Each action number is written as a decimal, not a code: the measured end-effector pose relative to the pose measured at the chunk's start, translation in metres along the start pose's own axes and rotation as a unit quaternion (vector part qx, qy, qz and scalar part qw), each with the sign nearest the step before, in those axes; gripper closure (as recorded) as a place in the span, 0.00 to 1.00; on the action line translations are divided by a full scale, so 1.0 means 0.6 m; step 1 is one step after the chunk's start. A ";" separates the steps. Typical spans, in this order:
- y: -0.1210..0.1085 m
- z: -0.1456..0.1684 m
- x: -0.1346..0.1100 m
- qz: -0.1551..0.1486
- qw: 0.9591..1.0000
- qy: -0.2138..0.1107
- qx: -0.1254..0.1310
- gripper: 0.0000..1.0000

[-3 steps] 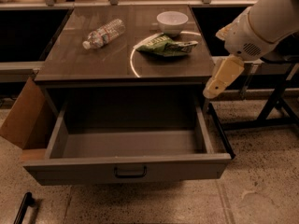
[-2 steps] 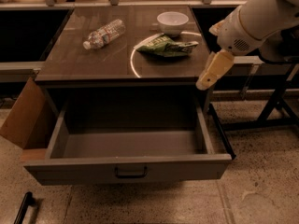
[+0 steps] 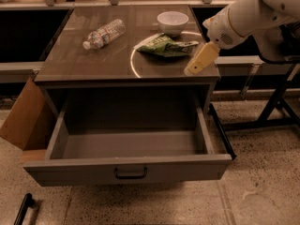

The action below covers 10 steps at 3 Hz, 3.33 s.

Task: Place green jalapeno chip bag into top drawer

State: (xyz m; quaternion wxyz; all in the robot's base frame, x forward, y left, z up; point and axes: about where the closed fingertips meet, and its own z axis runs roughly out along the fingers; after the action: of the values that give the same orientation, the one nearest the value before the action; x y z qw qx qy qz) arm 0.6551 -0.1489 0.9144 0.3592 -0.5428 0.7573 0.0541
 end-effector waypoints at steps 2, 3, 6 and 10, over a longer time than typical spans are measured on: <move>-0.045 0.082 -0.029 0.042 0.998 -0.037 -0.001 0.00; -0.063 0.120 -0.052 0.050 0.997 -0.054 -0.007 0.00; -0.066 0.209 -0.072 0.059 0.996 -0.050 -0.041 0.41; 0.037 0.031 -0.155 0.000 0.963 -0.259 -0.070 1.00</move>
Offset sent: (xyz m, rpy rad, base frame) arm 0.0813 0.0399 -0.0212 0.1740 0.0093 -0.0530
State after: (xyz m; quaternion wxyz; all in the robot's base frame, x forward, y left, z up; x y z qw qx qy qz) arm 0.6593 -0.0584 0.9501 0.5043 -0.5341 0.6327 0.2453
